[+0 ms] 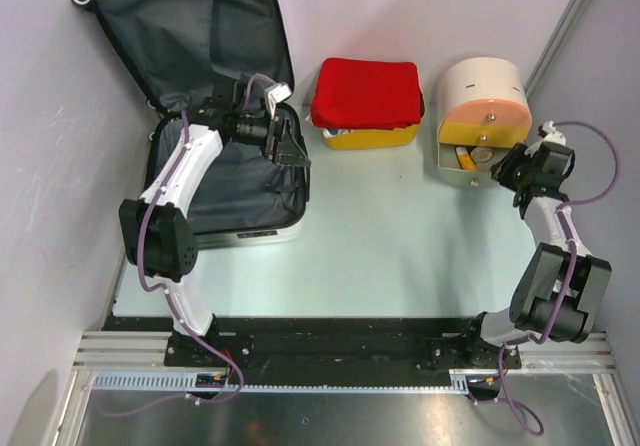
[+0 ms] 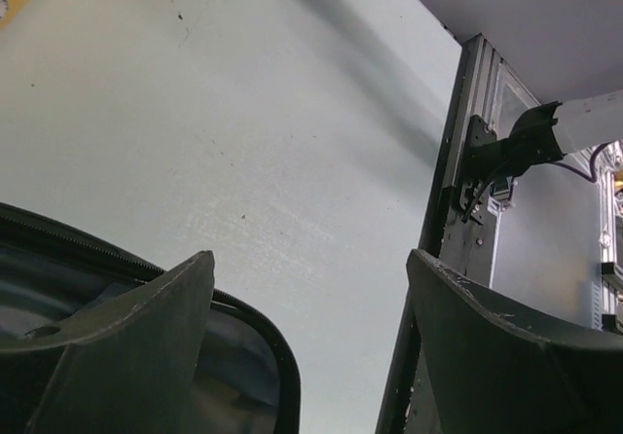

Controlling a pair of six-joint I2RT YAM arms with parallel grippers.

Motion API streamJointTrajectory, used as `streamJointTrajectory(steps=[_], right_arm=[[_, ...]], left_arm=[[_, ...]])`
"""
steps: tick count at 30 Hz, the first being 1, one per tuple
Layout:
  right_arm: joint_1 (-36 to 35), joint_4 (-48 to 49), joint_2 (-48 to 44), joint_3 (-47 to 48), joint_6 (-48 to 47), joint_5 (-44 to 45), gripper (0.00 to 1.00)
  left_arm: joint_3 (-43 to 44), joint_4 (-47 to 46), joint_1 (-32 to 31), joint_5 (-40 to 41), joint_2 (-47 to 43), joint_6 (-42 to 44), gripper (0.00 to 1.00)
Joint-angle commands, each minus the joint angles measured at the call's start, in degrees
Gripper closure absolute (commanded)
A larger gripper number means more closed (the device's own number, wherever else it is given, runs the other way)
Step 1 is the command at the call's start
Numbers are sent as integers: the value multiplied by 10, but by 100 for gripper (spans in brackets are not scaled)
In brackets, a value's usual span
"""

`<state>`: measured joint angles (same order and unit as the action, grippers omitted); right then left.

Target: Open, take out, and arrange the luggage

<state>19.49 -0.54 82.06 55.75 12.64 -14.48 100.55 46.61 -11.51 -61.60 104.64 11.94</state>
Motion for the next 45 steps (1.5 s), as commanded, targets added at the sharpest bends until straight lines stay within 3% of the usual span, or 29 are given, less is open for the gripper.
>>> streamJointTrajectory(steps=[1, 9, 15, 19, 23, 27, 40, 45], right_arm=[[-17, 0, -16, -45, 22, 35, 62], [-41, 117, 63, -70, 14, 66, 68], [-61, 278, 137, -71, 0, 72, 67], [-74, 330, 205, -29, 4, 69, 68], [-84, 355, 247, 20, 5, 81, 78], [-90, 379, 288, 54, 9, 109, 66], [-96, 422, 395, 181, -9, 136, 59], [-99, 426, 393, 181, -15, 139, 59]], left_arm=[[-12, -6, 9, -4, -40, 15, 16], [-18, -6, 26, 3, -43, 7, 16], [-7, -6, 48, 15, -37, 6, 16], [2, -6, 62, 26, -31, 3, 15], [-7, -6, 69, 35, -31, 4, 15], [-11, -7, 79, 47, -29, 2, 14], [-1, -3, 92, 67, -1, 0, 14], [-6, -2, 92, 69, 0, 0, 14]])
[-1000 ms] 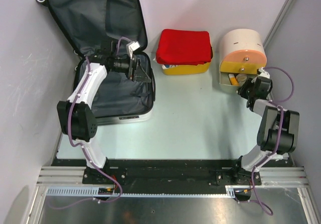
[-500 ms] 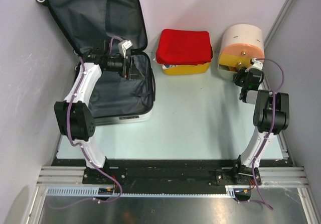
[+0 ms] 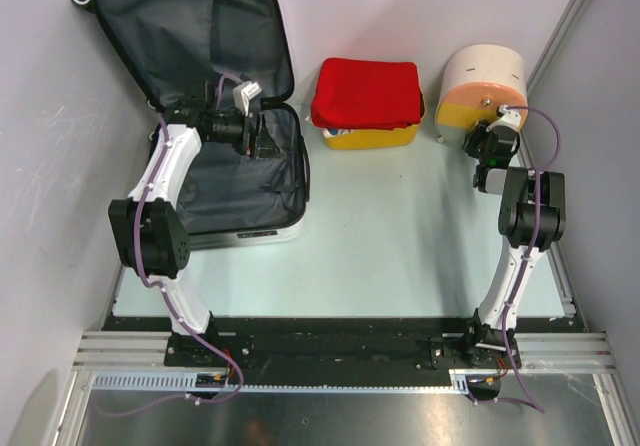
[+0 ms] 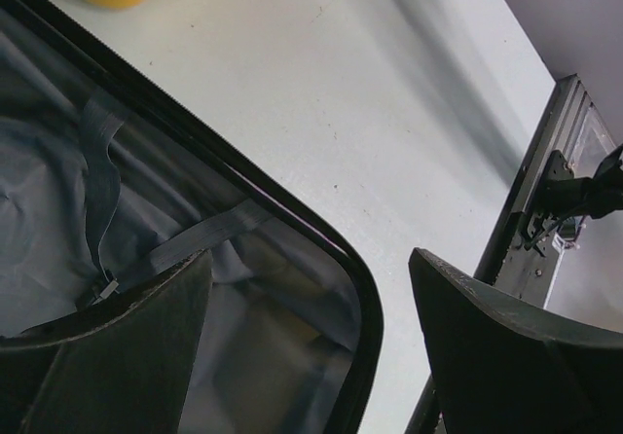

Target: Open, take out, and arrange the luggage

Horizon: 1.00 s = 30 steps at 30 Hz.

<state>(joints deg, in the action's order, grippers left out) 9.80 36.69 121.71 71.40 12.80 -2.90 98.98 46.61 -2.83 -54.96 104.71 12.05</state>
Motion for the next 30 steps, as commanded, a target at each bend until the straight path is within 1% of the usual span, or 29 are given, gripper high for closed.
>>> streamJointTrajectory(steps=[1, 4, 7, 8, 9, 10, 11, 12, 13, 14, 15, 16, 17, 18, 19, 20, 21, 22, 24, 25, 27, 28, 30], right_arm=[[0, 53, -16, 22, -19, 14, 59], [5, 45, -56, 2, -23, -4, 59], [7, 37, -102, -30, -48, -22, 57], [7, 30, -137, -50, -57, -25, 56], [7, 24, -154, -57, -65, -35, 55], [7, 17, -175, -64, -84, -43, 48], [7, -5, -208, -71, -94, -49, 45], [7, -13, -227, -82, -102, -66, 43], [7, -26, -244, -85, -115, -77, 34], [8, -60, -277, -86, -118, -98, 29], [7, -78, -291, -85, -122, -111, 23], [7, -111, -305, -86, -124, -129, 10], [7, -129, -320, -86, -126, -162, 4], [6, -148, -344, -85, -126, -181, 0], [4, -183, -357, -85, -126, -202, 0], [1, -202, -371, -85, -126, -227, 0], [-3, -223, -395, -85, -139, -235, 0], [-14, -272, -406, -86, -142, -243, 0], [-28, -331, -427, -86, -146, -258, 0], [-42, -394, -442, -86, -149, -263, 0], [-58, -452, -456, -86, -164, -258, 0], [-65, -498, -463, -86, -170, -254, 0], [-80, -528, -473, -98, -175, -236, 0]], left_arm=[[10, -3, 5, 6, -2, -1, 14], [10, -2, 5, 10, -7, 2, 14], [17, -2, 6, 8, -13, 9, 13], [21, -2, 7, 9, -14, 10, 12], [29, -2, 8, 10, -17, 12, 11], [32, -2, 9, 14, -20, 15, 10], [37, -3, 12, 24, -23, 17, 7], [42, -2, 13, 30, -28, 17, 0], [46, -2, 18, 36, -31, 17, 0], [53, -2, 21, 50, -34, 15, 0], [56, -3, 24, 58, -39, 13, 0], [60, -3, 27, 71, -42, 1, 0], [70, -2, 27, 93, -43, -7, 0], [75, -2, 27, 108, -44, -18, 0], [79, -2, 47, 123, -46, -46, 0], [80, -2, 52, 138, -49, -56, 0], [78, -2, 54, 179, -54, -60, 0], [74, -2, 55, 201, -66, -57, 0], [49, -2, 54, 255, -80, -47, 0], [39, -2, 53, 265, -88, -39, 0], [2, -4, 53, 281, -110, -13, 0], [-13, -8, 52, 283, -116, -9, 0], [-55, -14, 51, 289, -131, 5, 0]])
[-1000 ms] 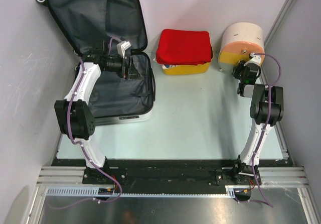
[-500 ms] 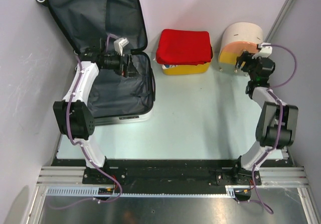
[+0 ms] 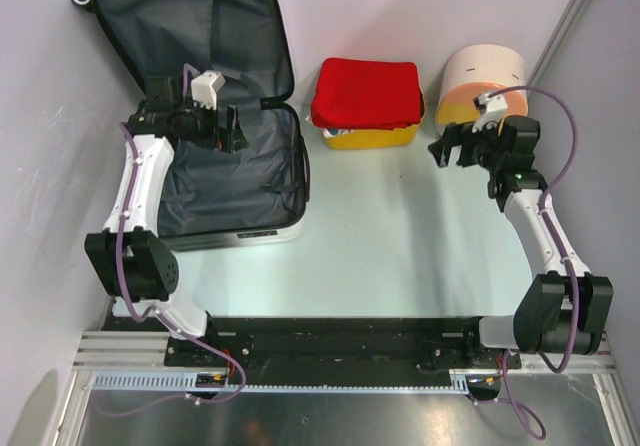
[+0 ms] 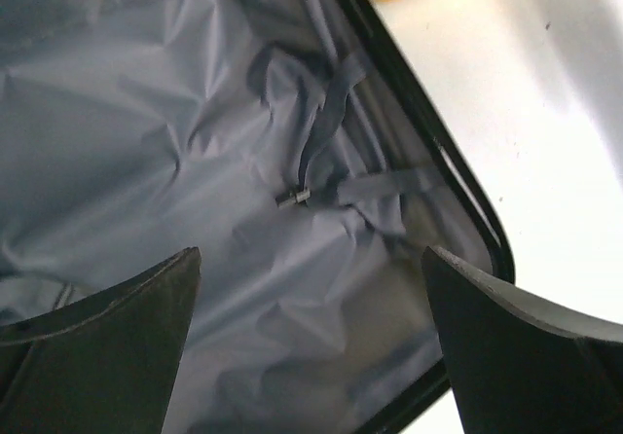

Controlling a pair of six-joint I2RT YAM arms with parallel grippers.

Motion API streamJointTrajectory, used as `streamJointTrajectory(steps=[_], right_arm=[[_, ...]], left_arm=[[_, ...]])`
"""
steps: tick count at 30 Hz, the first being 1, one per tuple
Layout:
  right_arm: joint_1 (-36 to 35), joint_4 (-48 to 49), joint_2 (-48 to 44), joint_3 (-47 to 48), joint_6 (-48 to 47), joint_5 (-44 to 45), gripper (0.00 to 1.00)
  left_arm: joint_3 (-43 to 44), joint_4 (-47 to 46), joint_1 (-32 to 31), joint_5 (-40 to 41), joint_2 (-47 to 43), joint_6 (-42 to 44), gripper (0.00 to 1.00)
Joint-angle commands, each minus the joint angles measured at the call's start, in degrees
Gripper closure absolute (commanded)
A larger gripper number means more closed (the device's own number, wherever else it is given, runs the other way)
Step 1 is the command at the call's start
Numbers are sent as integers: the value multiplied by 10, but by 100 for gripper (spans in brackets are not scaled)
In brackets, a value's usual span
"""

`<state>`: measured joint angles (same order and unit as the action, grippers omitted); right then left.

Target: Open, take out, and arrange the luggage

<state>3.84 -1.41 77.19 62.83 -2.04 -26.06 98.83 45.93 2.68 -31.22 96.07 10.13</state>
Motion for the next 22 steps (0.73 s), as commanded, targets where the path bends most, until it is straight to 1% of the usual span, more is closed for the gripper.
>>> streamJointTrajectory(steps=[1, 3, 5, 7, 8, 11, 15, 19, 22], right_arm=[[-22, -155, -42, -23, -30, -7, 0], [-35, -166, -52, -41, -51, -4, 0], [-43, -170, -61, -61, -64, 5, 0], [-61, -156, -67, -72, -63, 6, 0], [-65, -151, -74, -78, -62, 8, 0], [-73, -136, -86, -93, -61, 12, 0], [-79, -139, -98, -96, -60, 15, 0], [-86, -148, -123, -102, -69, 22, 0], [-88, -152, -145, -105, -69, 26, 0]], left_arm=[[-70, -20, -7, 59, -53, 30, 0], [-122, -36, -11, 66, -77, 48, 0], [-171, -65, -22, 92, -96, 55, 0], [-202, -91, -56, 121, -127, 59, 0], [-227, -100, -64, 132, -137, 58, 0], [-265, -130, -90, 174, -167, 57, 0], [-285, -145, -108, 201, -191, 56, 0], [-300, -152, -116, 211, -207, 69, 0], [-305, -158, -116, 222, -222, 62, 0]])
